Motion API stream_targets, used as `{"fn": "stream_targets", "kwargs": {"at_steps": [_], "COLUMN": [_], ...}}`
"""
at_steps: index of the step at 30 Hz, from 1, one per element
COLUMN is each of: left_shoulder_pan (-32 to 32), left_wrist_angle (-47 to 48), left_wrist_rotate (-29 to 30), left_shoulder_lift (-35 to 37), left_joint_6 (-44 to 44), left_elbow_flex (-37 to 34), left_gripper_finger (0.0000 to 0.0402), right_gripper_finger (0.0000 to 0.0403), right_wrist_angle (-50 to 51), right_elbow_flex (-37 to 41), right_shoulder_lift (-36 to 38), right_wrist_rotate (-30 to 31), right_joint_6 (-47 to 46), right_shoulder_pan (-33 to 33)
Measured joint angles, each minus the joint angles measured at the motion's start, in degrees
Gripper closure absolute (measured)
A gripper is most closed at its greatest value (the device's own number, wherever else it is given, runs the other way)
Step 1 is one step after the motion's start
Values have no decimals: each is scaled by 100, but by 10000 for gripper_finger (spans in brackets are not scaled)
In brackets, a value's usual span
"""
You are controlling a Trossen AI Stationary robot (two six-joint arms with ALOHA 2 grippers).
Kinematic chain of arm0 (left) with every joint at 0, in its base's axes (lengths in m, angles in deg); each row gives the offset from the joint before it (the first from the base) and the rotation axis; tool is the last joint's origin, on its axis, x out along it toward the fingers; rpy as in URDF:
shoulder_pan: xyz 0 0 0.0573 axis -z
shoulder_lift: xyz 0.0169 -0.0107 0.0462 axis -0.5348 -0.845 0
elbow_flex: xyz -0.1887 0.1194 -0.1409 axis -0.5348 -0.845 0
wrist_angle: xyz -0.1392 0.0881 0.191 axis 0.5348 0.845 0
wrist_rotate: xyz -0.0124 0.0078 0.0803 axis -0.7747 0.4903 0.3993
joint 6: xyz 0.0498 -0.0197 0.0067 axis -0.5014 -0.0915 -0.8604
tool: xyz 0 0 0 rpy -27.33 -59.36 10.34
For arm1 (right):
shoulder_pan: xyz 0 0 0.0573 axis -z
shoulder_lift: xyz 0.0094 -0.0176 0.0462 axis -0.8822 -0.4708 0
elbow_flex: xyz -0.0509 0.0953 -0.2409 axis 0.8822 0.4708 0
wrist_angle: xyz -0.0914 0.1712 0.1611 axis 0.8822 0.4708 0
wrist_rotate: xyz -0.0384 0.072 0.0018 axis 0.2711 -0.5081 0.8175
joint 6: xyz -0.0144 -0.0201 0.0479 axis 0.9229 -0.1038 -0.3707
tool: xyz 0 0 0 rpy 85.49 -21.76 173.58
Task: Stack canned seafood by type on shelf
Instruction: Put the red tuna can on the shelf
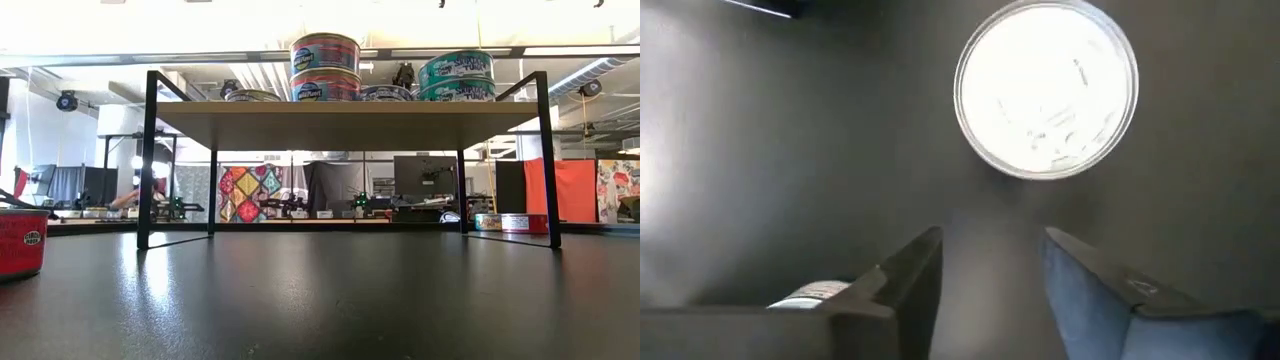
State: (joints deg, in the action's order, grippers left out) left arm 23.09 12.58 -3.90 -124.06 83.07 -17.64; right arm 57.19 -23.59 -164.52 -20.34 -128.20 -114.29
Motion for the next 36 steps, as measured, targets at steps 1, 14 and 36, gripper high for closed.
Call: {"fn": "stream_targets", "kwargs": {"at_steps": [1,14,36], "left_shoulder_pan": [86,1320,-147], "left_wrist_angle": [-12,-32,-4273], "left_wrist_rotate": [50,375,645], "left_shoulder_lift": [5,-343,-278], "left_joint_6": [-30,-102,-1651], "left_elbow_flex": [-54,-544,-1715], "left_gripper_finger": [239,115,107], "right_gripper_finger": [376,232,180], "right_wrist_angle": [-70,-18,1949], "right_elbow_flex": [-35,-2218,-5043], "right_shoulder_lift": [-123,-2387,-3945], "right_wrist_rotate": [18,53,-369], "right_joint_6": [-5,-665,-1620], "right_shoulder_pan": [93,1012,1251]}}
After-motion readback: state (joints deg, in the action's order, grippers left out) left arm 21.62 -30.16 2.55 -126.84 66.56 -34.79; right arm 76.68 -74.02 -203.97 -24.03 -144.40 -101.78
